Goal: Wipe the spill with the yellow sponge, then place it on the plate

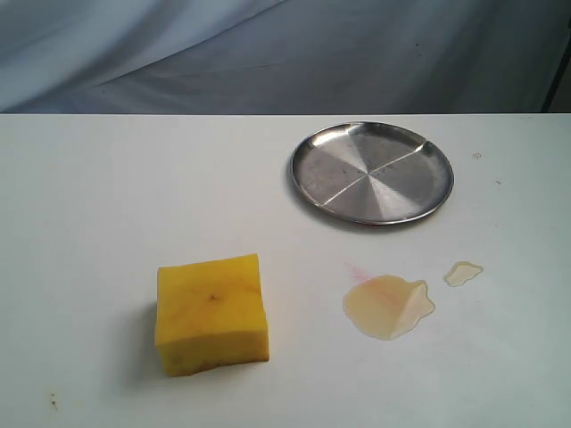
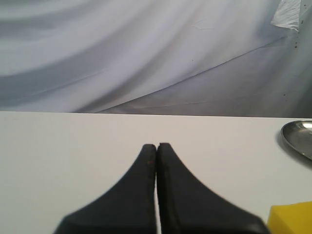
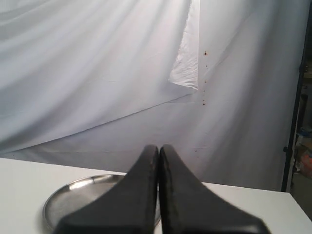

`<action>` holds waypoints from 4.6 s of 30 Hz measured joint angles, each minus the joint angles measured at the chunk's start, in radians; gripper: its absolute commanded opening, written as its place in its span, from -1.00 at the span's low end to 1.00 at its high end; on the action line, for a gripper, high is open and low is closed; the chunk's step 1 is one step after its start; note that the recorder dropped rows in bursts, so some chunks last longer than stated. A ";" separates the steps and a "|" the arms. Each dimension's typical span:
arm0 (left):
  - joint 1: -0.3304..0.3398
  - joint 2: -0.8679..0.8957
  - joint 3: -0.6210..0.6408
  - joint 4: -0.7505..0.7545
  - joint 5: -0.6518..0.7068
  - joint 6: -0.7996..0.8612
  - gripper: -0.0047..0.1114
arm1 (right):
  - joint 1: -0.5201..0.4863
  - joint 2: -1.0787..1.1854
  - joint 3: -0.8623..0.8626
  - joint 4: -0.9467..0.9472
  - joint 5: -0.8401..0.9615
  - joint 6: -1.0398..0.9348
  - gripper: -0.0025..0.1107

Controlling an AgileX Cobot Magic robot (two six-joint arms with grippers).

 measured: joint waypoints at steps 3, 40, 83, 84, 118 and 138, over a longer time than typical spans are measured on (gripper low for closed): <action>0.000 0.000 0.000 0.000 0.000 0.000 -0.89 | 0.000 0.000 -0.052 0.007 0.033 -0.007 -0.96; 0.000 0.000 0.000 0.000 0.000 0.000 -0.89 | 0.232 0.773 -0.742 0.011 0.815 -0.031 -0.96; 0.000 0.000 0.000 0.000 0.000 0.000 -0.89 | 0.647 1.674 -1.057 0.365 0.519 -0.012 0.45; 0.000 0.000 0.000 0.000 0.000 0.000 -0.89 | 0.647 1.682 -1.057 0.365 0.505 0.009 0.45; 0.000 0.000 0.000 0.000 0.000 0.000 -0.89 | 0.661 1.851 -1.061 0.447 0.442 0.083 -0.48; 0.000 0.000 0.000 0.000 0.000 0.000 -0.89 | 0.660 1.627 -1.061 0.364 0.548 0.083 -0.96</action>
